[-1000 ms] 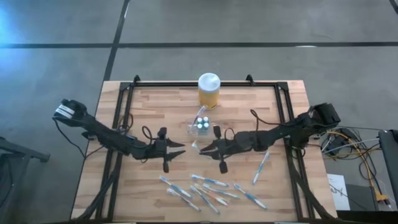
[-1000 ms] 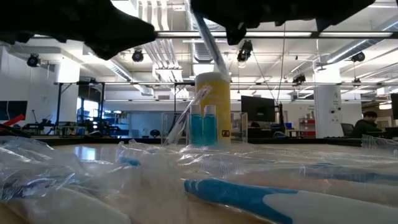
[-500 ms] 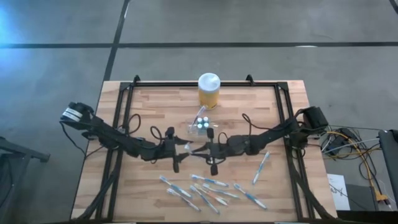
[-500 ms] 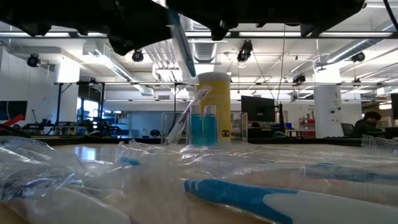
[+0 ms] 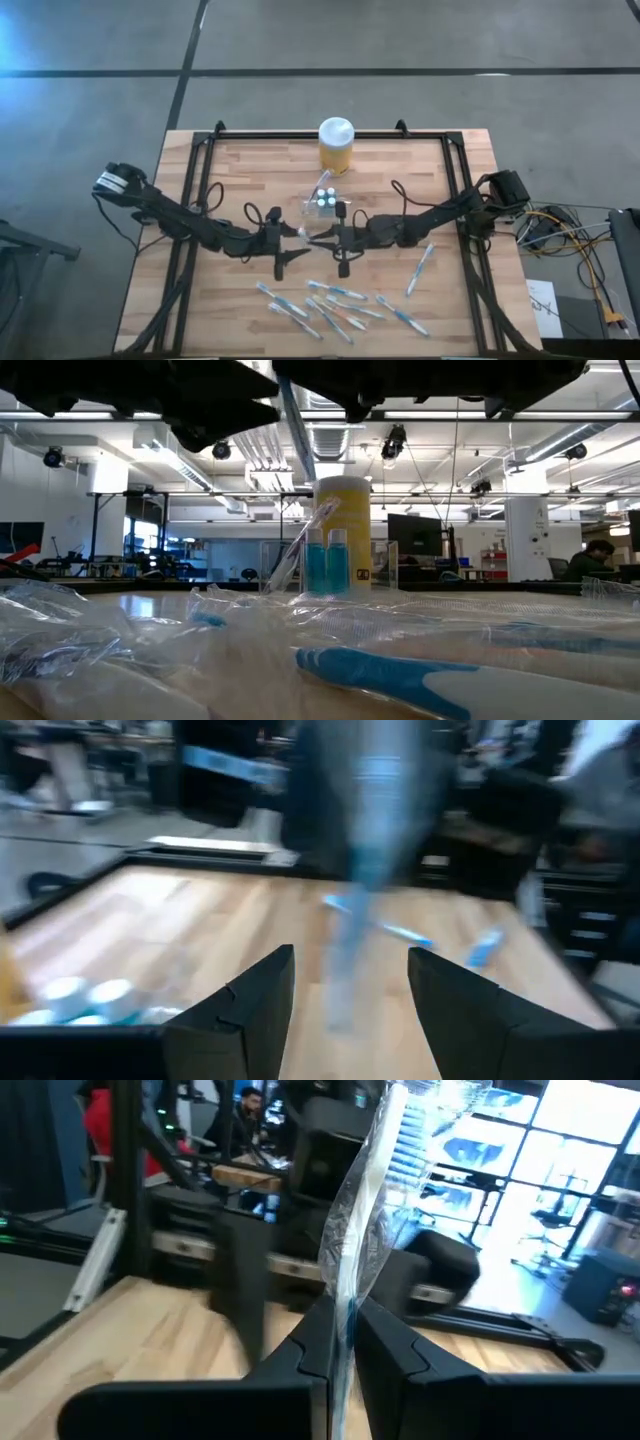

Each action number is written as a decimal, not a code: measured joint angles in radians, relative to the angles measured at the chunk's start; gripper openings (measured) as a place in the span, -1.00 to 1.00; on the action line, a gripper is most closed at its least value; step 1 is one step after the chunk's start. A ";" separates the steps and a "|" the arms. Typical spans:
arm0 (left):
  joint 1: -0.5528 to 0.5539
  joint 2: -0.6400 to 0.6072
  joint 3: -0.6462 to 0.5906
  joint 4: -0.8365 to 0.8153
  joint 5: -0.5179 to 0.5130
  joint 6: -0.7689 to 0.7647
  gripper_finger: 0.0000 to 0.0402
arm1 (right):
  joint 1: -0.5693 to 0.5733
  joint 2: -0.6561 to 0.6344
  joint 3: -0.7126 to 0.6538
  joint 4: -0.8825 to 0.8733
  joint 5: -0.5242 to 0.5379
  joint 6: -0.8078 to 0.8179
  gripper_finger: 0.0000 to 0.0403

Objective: Pick & Place toothbrushing station
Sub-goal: Put the blue toothbrush into the transparent organizer

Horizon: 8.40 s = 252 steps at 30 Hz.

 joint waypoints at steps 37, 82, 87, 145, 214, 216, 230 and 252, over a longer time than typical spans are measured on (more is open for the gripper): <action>0.017 0.026 0.037 0.040 -0.045 0.029 -0.66 | 0.000 0.046 0.018 0.063 -0.012 -0.006 -0.90; 0.486 -0.020 0.168 -0.467 0.155 -0.047 -0.91 | 0.148 -0.396 -0.489 -0.059 -0.007 0.210 -0.62; 0.503 0.076 0.237 -0.499 0.141 -0.033 -0.91 | 0.150 -0.412 -0.494 -0.060 -0.005 0.208 -0.64; 0.500 0.161 0.246 -0.614 0.092 -0.384 -0.14 | 0.150 -0.411 -0.494 -0.066 -0.005 0.225 -0.62; -0.327 -0.173 0.176 -0.675 -0.179 -0.153 -0.96 | 0.409 -0.345 0.029 -1.422 0.059 1.282 -0.89; -0.323 -0.173 0.176 -0.666 -0.185 -0.125 -0.93 | 0.467 -0.344 0.107 -1.475 0.148 1.291 -0.88; -0.322 -0.175 0.180 -0.662 -0.188 -0.078 -0.93 | 0.574 -0.291 0.425 -2.017 0.142 1.760 -0.45; -0.322 -0.172 0.180 -0.748 -0.171 -0.046 -0.93 | 0.597 -0.261 0.169 -1.907 0.068 2.093 0.21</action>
